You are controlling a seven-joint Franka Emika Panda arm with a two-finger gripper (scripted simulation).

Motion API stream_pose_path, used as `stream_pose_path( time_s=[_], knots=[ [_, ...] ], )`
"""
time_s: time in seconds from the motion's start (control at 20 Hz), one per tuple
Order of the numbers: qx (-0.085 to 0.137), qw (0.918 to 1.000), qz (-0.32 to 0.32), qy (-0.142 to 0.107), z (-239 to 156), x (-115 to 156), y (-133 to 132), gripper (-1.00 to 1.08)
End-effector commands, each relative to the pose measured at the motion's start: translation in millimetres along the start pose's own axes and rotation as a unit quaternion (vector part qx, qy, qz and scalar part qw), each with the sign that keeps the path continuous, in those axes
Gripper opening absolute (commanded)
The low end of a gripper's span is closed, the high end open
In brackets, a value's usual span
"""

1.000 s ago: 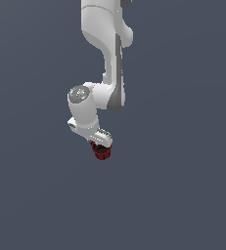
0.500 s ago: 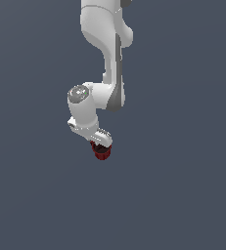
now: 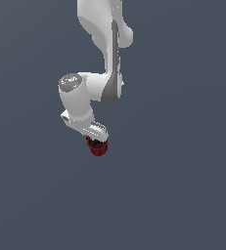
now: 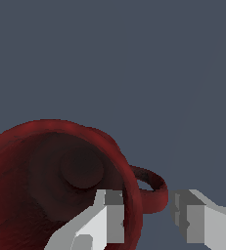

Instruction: Pick up the object and move it to a goal position.

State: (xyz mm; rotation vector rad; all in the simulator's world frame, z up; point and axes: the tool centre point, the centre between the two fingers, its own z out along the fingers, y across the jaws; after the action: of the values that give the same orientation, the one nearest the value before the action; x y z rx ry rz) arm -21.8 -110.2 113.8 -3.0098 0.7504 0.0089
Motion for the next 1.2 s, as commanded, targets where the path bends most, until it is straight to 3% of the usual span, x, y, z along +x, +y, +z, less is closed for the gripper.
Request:
stream_pose_path(
  time_s=[0.0, 1.15],
  knots=[
    [0.001, 1.0000, 0.000, 0.002, -21, 3, 6, -1.00],
    [0.001, 1.0000, 0.000, 0.002, -266, 35, 82, -1.00]
  ],
)
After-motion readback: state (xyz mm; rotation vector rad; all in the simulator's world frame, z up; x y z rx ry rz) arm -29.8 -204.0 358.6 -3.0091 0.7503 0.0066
